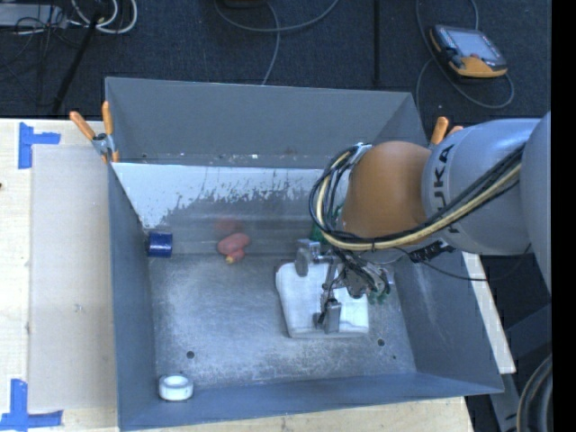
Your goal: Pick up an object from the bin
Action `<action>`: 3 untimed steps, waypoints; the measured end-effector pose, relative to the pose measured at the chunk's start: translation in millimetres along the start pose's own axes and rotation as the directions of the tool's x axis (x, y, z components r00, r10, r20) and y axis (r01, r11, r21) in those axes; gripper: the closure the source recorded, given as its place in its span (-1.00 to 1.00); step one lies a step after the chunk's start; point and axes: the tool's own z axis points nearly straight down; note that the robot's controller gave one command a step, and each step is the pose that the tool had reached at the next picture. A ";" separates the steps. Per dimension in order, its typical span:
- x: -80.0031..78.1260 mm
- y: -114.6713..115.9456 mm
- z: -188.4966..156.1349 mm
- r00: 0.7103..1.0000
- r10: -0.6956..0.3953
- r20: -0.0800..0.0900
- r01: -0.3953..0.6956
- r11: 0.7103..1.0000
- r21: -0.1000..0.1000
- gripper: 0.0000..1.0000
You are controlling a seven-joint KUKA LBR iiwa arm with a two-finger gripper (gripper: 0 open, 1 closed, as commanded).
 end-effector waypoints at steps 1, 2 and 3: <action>-1.9 -0.2 -7.6 1.000 0.002 0.006 -0.002 1.000 0.000 1.00; 0.8 -0.4 -2.7 1.000 0.003 -0.001 -0.003 1.000 0.000 -1.00; -48.8 17.7 20.9 0.949 -0.314 0.001 0.314 0.949 0.002 -1.00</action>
Offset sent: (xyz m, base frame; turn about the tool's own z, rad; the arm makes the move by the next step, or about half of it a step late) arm 0.0000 0.0000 0.0000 0.0000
